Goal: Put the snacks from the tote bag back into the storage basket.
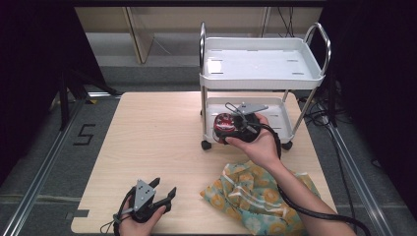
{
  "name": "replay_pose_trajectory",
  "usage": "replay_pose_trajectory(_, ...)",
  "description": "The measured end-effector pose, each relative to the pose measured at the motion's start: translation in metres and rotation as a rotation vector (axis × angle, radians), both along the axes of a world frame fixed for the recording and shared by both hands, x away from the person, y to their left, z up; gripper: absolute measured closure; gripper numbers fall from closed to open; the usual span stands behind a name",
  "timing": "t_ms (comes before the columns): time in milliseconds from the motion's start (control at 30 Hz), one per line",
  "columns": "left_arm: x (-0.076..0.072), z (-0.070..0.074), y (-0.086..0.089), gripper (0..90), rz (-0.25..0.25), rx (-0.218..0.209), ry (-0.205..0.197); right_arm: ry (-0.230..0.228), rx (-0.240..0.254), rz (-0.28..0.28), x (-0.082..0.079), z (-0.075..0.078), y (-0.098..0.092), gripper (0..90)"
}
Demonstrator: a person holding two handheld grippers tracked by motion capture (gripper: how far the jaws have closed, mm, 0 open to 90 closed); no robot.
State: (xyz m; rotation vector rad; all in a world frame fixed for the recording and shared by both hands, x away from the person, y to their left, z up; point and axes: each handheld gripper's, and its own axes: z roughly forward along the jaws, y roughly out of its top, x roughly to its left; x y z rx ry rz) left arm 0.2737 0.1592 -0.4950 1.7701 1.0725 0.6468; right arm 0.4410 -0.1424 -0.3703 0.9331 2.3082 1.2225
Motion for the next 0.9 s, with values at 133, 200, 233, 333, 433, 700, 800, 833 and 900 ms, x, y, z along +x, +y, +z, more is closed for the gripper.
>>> replay_pose_trajectory(133,0.000,0.000,0.000,34.2,-0.003,0.002,-0.001,-0.012,-0.003,0.007,0.003,0.000,0.001,26.4)
replay_pose_trajectory(200,0.000,0.000,0.000,34.2,-0.002,0.001,0.000,-0.008,0.001,0.008,0.004,0.000,0.003,26.4)
replay_pose_trajectory(233,0.000,0.000,0.000,34.2,-0.002,-0.002,0.000,-0.005,0.005,0.004,0.004,0.000,0.004,26.4)
replay_pose_trajectory(333,0.000,0.000,0.000,34.2,0.003,-0.004,0.000,-0.013,0.004,-0.002,0.006,-0.003,0.007,26.4)
replay_pose_trajectory(433,0.001,-0.001,0.000,34.2,-0.004,-0.010,-0.004,-0.013,0.000,-0.005,0.007,-0.003,0.007,26.4)
replay_pose_trajectory(700,0.000,0.000,0.000,34.2,0.007,-0.011,0.004,0.002,-0.007,-0.002,0.013,-0.004,0.010,26.4)
replay_pose_trajectory(800,0.000,-0.001,0.000,34.2,0.005,-0.018,0.002,0.000,-0.001,-0.006,0.015,-0.006,0.013,26.4)
replay_pose_trajectory(833,0.000,-0.001,0.000,34.2,0.006,-0.017,0.003,0.001,0.005,-0.010,0.015,-0.006,0.013,26.4)
replay_pose_trajectory(900,0.000,0.000,0.001,34.2,0.001,-0.003,-0.001,0.007,0.000,-0.008,0.016,-0.007,0.014,26.4)
